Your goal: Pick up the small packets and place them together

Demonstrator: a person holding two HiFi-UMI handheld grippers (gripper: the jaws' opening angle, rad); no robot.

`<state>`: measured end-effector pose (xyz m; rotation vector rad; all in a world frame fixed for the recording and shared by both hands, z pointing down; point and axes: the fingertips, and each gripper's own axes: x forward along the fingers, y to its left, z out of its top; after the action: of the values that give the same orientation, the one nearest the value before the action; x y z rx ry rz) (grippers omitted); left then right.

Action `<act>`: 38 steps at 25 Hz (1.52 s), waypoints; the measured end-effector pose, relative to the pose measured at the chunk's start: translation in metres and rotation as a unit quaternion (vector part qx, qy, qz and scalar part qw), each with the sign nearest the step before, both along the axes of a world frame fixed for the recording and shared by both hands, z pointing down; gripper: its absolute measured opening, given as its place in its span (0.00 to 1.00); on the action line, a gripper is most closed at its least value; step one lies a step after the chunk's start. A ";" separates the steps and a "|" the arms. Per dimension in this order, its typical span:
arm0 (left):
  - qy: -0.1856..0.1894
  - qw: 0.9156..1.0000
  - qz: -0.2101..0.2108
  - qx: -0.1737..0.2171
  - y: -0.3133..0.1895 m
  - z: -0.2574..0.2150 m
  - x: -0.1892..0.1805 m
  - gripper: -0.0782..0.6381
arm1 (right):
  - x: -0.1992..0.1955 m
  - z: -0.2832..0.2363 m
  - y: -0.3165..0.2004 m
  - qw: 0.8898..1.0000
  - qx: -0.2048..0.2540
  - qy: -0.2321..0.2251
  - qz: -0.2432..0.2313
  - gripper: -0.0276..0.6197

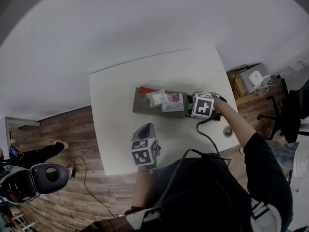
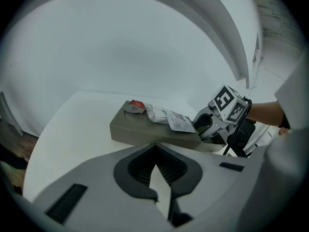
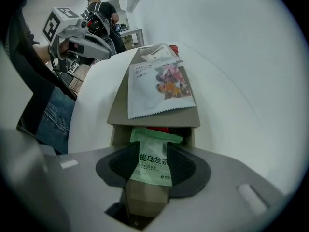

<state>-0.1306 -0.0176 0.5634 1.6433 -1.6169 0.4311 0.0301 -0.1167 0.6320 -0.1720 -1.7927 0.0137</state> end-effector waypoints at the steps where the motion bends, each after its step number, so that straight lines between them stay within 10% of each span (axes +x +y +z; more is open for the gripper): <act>1: 0.001 1.000 0.000 -0.001 0.000 0.001 0.000 0.10 | -0.001 0.002 0.000 1.000 0.001 0.001 0.000 0.27; 38: -0.003 1.000 -0.004 0.004 -0.002 -0.001 -0.005 0.10 | 0.028 0.002 -0.014 0.997 0.058 0.042 0.003 0.08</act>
<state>-0.1355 -0.0195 0.5620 1.6422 -1.6307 0.4268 0.0586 -0.1309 0.6337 -0.0819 -1.7052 -0.0772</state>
